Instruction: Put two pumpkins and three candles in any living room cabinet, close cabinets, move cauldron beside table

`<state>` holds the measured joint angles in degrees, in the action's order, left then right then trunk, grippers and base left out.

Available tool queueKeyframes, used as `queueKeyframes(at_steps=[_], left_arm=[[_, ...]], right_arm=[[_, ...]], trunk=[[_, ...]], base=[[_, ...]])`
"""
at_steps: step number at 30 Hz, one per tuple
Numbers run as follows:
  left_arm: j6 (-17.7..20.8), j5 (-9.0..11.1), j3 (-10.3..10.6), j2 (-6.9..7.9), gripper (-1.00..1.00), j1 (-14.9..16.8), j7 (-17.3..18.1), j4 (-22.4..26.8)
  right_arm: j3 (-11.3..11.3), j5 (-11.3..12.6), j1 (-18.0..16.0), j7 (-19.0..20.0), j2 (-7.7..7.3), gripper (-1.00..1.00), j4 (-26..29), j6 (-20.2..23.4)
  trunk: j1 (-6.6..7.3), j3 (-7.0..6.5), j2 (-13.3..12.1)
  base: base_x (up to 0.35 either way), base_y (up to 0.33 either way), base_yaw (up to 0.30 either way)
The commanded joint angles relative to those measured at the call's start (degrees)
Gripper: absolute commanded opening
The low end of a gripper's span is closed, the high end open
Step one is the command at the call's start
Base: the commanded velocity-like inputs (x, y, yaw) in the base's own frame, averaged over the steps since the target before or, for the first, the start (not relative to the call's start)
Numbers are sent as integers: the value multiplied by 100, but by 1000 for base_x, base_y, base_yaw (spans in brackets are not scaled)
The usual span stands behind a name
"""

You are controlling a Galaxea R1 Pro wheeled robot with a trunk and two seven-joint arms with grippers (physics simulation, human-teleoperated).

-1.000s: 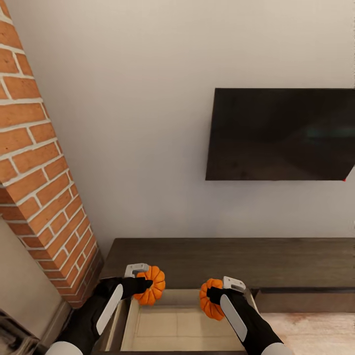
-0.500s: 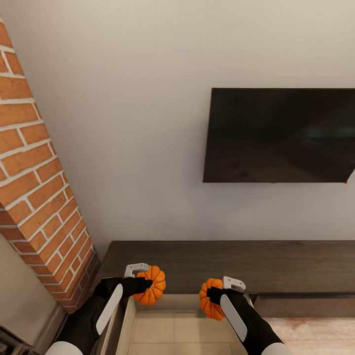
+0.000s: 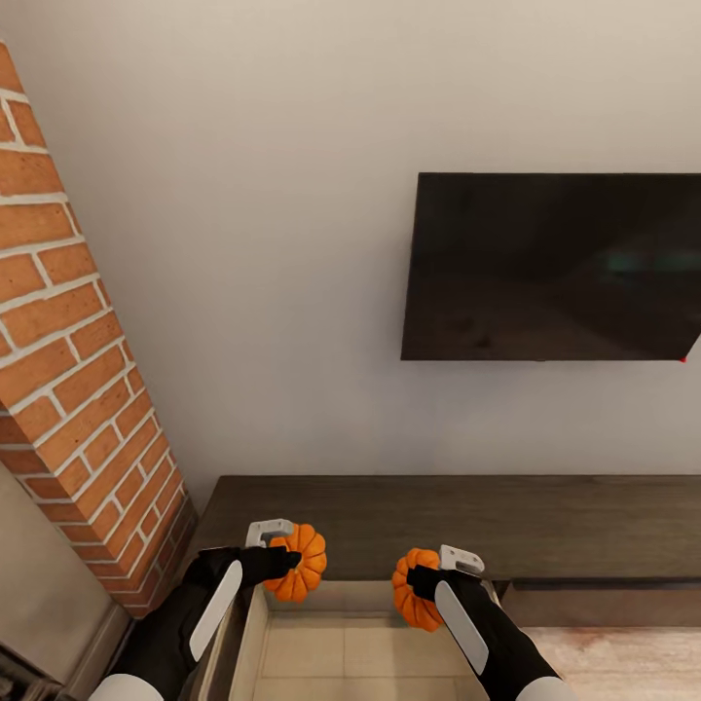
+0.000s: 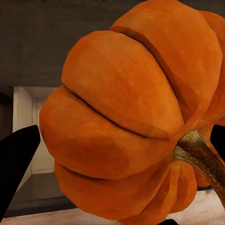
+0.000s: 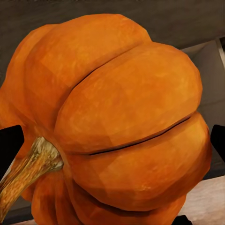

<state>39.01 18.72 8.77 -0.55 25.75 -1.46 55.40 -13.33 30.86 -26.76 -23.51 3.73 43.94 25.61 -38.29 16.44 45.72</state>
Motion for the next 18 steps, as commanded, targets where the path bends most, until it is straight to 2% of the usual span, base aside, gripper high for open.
queueKeyframes(at_steps=[1,8,13,18], left_arm=[[4,26,2,-2,-100,5,-14,6],[-79,18,2,-7,-100,3,-16,-88],[-428,12,9,-7,-100,6,-20,-286],[-500,-1,10,2,-100,9,-21,-410]], right_arm=[[-20,59,-4,-55,-4,-100,9,11],[-20,77,-4,-48,-4,-100,17,9],[-20,85,-4,-48,-4,-100,18,13],[-20,87,-4,-48,-4,-100,18,38]], trunk=[[-1,8,6],[-133,116,247],[-243,206,448],[-353,295,648]], base=[[0,0,0],[0,0,0],[0,0,0],[0,0,0]])
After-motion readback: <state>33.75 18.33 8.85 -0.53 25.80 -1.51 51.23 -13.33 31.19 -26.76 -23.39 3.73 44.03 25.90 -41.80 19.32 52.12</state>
